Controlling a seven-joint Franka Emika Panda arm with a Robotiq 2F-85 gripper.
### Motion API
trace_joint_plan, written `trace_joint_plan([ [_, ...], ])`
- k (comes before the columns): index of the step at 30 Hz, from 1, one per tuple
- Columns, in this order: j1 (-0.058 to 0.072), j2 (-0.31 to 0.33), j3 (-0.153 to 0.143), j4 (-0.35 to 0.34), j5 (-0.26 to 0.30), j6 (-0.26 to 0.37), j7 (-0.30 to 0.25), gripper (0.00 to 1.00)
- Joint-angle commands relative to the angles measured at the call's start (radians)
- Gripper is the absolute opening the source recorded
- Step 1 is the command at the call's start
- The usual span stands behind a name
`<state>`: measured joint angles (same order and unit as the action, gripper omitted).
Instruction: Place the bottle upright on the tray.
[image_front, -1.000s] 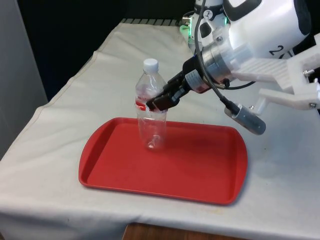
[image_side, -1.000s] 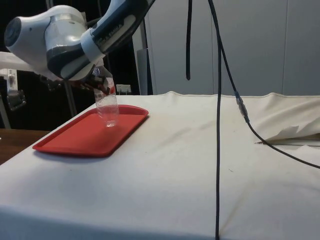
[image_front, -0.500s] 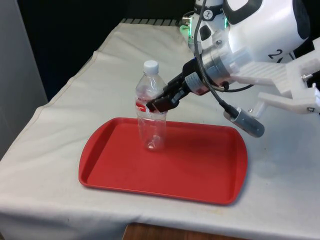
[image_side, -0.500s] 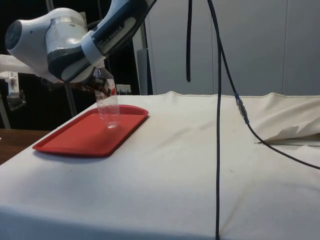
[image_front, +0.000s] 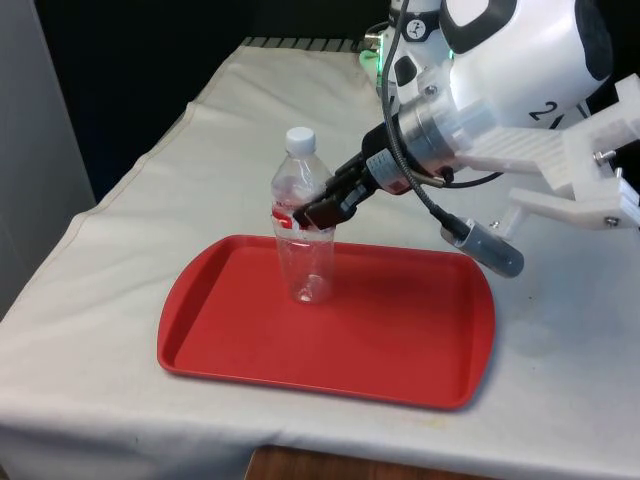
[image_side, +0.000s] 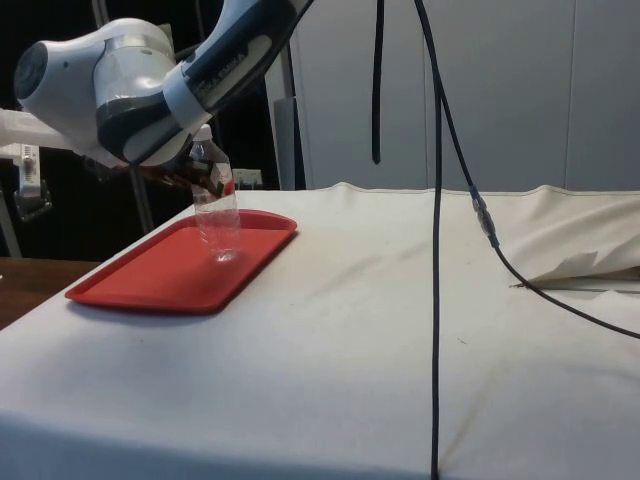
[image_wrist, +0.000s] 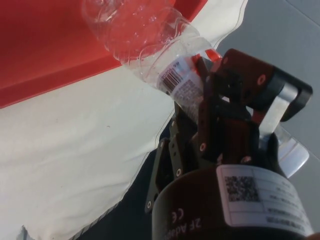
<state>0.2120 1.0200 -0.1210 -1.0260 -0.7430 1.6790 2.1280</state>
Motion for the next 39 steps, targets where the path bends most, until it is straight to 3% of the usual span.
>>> trace_joint_plan([
  [1, -0.007, -0.001, 0.009, -0.001, 0.011, 0.016, 0.003, 0.14],
  [5, -0.001, 0.000, 0.001, 0.001, 0.000, -0.002, 0.000, 0.14],
  [11, -0.003, 0.000, 0.004, 0.002, 0.000, 0.000, 0.001, 0.15],
  [18, -0.002, 0.001, 0.004, 0.002, -0.003, -0.004, 0.000, 0.48],
  [19, -0.002, 0.001, 0.004, 0.002, -0.003, -0.005, 0.000, 0.55],
  [21, -0.002, 0.001, 0.004, 0.003, -0.004, -0.005, 0.000, 0.79],
  [24, -0.001, 0.000, 0.002, 0.001, -0.006, -0.009, 0.000, 0.97],
  [39, -0.001, 0.000, 0.004, 0.003, -0.004, -0.010, 0.000, 1.00],
])
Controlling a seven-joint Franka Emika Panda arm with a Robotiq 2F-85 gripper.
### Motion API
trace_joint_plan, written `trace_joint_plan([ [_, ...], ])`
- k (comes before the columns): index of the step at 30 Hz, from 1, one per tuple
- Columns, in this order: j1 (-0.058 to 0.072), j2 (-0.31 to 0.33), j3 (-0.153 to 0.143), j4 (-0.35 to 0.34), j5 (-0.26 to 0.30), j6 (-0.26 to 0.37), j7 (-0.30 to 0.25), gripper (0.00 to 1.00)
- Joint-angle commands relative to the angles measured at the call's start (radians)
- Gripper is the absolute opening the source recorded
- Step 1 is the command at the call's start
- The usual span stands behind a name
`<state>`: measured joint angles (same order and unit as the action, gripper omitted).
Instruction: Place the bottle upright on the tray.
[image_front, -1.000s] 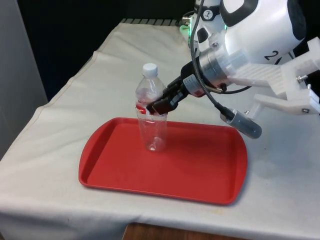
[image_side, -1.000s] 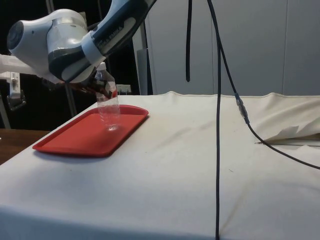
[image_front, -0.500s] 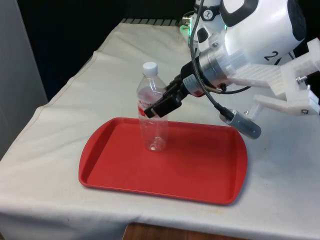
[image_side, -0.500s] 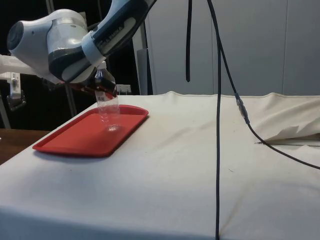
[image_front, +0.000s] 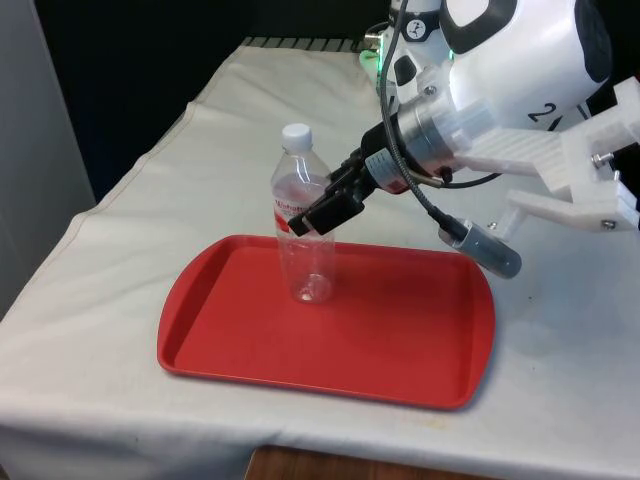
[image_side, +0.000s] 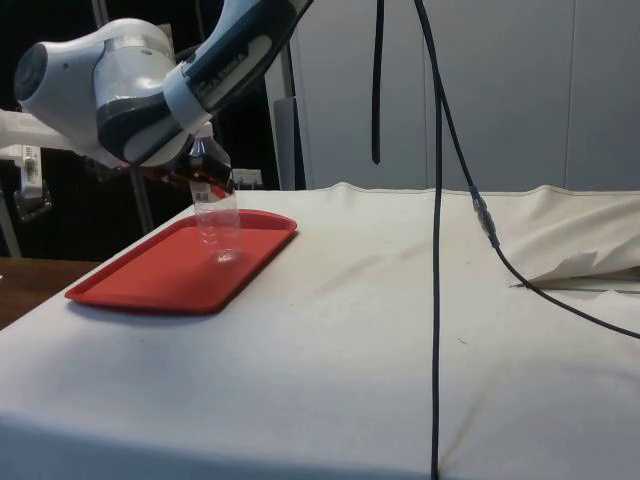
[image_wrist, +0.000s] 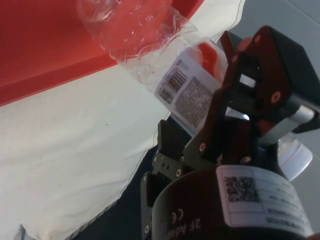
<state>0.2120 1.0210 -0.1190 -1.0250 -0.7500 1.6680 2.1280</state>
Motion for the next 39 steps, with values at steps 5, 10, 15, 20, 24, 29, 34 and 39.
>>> trace_joint_plan([
  [5, 0.005, -0.004, 0.002, 0.005, 0.002, -0.009, 0.000, 1.00],
  [10, 0.008, -0.001, 0.002, 0.017, -0.002, -0.024, 0.000, 1.00],
  [15, 0.011, -0.007, 0.004, 0.032, 0.000, -0.047, -0.007, 1.00],
  [20, 0.014, -0.009, 0.004, 0.047, -0.002, -0.069, -0.014, 1.00],
  [24, 0.015, -0.012, 0.005, 0.058, -0.003, -0.086, -0.020, 1.00],
  [29, 0.017, -0.019, 0.005, 0.066, -0.004, -0.102, -0.025, 1.00],
  [34, 0.017, -0.021, 0.004, 0.071, -0.006, -0.115, -0.027, 1.00],
  [39, 0.018, -0.033, 0.004, 0.085, -0.007, -0.136, -0.041, 1.00],
])
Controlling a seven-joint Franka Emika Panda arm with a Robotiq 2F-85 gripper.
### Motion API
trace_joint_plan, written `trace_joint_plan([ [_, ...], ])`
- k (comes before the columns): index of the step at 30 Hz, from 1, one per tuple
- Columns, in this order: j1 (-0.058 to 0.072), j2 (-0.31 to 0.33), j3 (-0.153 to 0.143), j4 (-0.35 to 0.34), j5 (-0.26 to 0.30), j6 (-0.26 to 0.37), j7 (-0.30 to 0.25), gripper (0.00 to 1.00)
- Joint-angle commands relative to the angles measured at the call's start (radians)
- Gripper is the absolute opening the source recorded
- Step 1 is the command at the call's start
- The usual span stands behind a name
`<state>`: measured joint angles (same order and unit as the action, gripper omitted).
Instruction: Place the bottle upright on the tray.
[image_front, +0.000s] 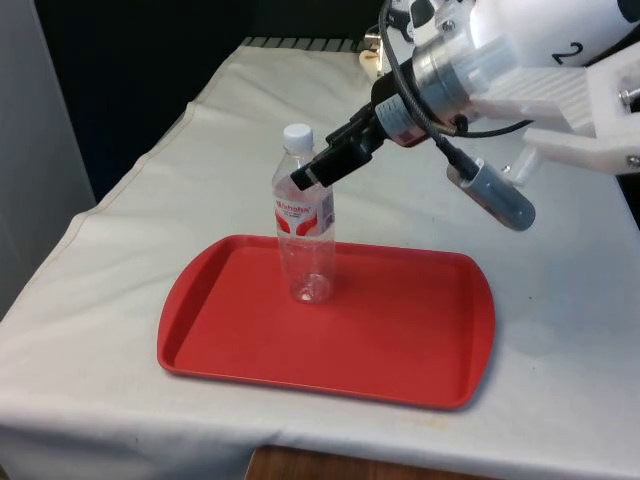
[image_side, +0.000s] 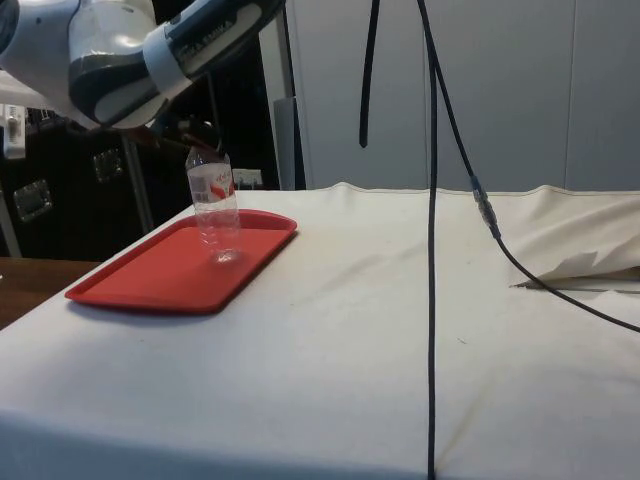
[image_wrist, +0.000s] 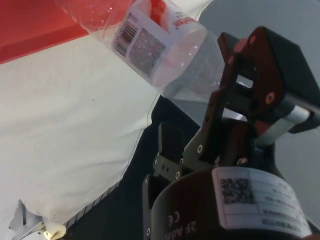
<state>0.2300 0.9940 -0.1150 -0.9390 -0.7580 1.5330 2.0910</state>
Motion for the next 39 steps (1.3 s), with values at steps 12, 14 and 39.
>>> trace_joint_plan([
  [12, 0.002, -0.023, 0.000, 0.024, -0.006, -0.044, -0.029, 1.00],
  [14, 0.003, -0.030, 0.000, 0.025, -0.009, -0.051, -0.033, 1.00],
  [39, -0.009, -0.077, 0.009, 0.041, 0.008, -0.074, -0.075, 1.00],
])
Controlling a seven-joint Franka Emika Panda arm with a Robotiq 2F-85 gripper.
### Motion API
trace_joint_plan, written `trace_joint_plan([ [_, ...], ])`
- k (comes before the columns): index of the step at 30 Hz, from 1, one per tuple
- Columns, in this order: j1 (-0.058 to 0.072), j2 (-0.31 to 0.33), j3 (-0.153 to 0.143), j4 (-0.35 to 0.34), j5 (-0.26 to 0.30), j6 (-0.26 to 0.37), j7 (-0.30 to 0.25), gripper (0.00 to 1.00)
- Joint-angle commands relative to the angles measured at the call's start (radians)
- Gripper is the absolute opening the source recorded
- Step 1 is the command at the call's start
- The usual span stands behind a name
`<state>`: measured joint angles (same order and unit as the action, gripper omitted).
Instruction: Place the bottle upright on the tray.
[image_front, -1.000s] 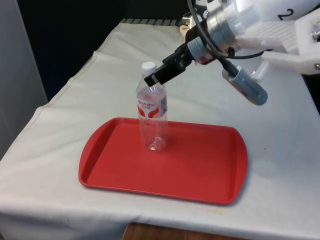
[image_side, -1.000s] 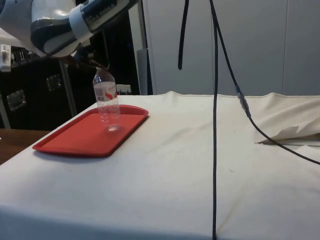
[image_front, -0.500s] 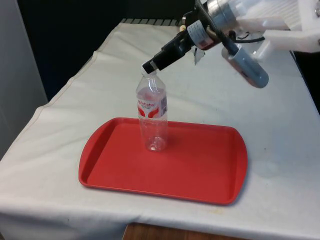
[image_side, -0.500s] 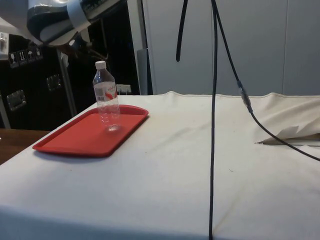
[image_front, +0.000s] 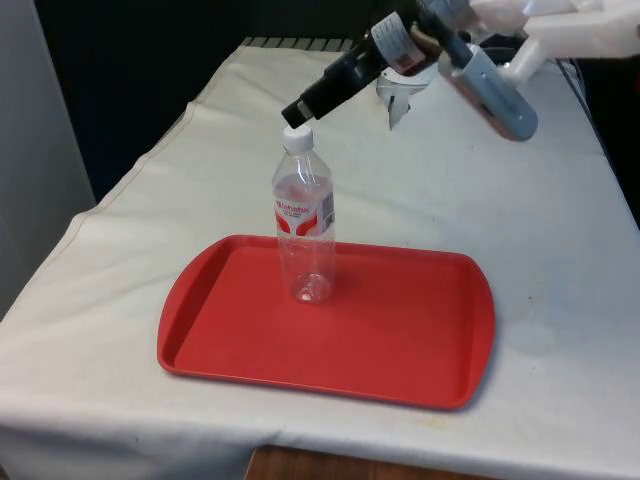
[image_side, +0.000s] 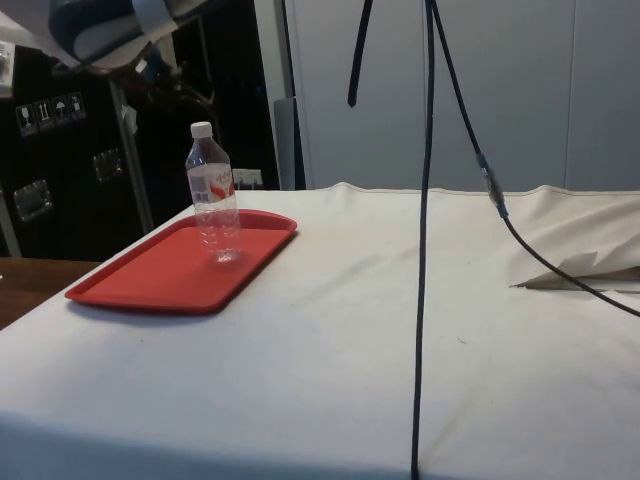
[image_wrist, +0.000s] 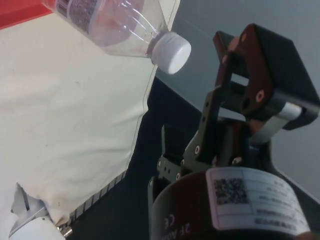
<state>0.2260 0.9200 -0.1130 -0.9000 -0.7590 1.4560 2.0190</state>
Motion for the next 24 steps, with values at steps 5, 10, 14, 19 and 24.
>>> trace_joint_plan([
  [5, -0.011, -0.009, 0.007, 0.005, 0.023, 0.006, -0.011, 1.00],
  [10, -0.021, -0.012, 0.008, 0.016, 0.047, 0.008, -0.024, 1.00],
  [14, -0.027, -0.013, 0.008, 0.022, 0.062, 0.010, -0.031, 1.00],
  [19, -0.037, -0.021, 0.008, 0.025, 0.089, 0.013, -0.043, 1.00],
  [24, -0.043, -0.029, 0.007, 0.030, 0.108, 0.009, -0.054, 1.00],
])
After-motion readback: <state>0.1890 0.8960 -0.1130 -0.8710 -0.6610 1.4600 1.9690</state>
